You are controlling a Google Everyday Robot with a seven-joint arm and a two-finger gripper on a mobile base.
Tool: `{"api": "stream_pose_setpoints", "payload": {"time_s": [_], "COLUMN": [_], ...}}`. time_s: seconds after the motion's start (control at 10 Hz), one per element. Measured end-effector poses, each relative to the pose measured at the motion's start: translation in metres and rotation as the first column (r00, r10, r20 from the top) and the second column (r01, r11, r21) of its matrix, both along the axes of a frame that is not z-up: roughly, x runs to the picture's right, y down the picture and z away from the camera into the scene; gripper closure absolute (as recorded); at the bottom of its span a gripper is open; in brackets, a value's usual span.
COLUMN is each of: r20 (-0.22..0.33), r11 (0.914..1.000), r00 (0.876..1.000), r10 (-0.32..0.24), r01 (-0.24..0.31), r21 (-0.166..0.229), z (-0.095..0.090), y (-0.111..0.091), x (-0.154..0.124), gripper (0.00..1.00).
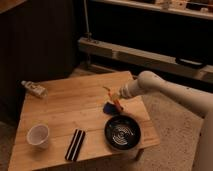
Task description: Place the pepper on the white sponge
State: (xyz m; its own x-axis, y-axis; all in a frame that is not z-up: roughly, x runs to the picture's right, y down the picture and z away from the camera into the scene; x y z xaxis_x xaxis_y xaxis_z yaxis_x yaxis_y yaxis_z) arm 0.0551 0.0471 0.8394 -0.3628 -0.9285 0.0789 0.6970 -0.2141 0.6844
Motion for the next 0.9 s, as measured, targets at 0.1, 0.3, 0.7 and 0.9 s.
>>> {"api": "stream_pose_setpoints", "payload": {"time_s": [0.1, 0.3, 0.7, 0.9], "r20": [0.012, 0.045, 0.082, 0.081], "r11": [0.9999, 0.9995, 0.9985, 0.9974], "r00": [1.0, 0.999, 0.995, 0.995], "r10": [-0.01, -0.029, -0.049, -0.065], "r01": [0.01, 0.029, 0.051, 0.067], "r21": [-0.004, -0.013, -0.02, -0.025], "z": [0.002, 0.011, 0.027, 0.032], "y": [0.003, 0.011, 0.016, 0.016], "x": [-0.003, -0.014, -0.027, -0.027], "gripper": [1.0, 1.0, 1.0, 1.0]}}
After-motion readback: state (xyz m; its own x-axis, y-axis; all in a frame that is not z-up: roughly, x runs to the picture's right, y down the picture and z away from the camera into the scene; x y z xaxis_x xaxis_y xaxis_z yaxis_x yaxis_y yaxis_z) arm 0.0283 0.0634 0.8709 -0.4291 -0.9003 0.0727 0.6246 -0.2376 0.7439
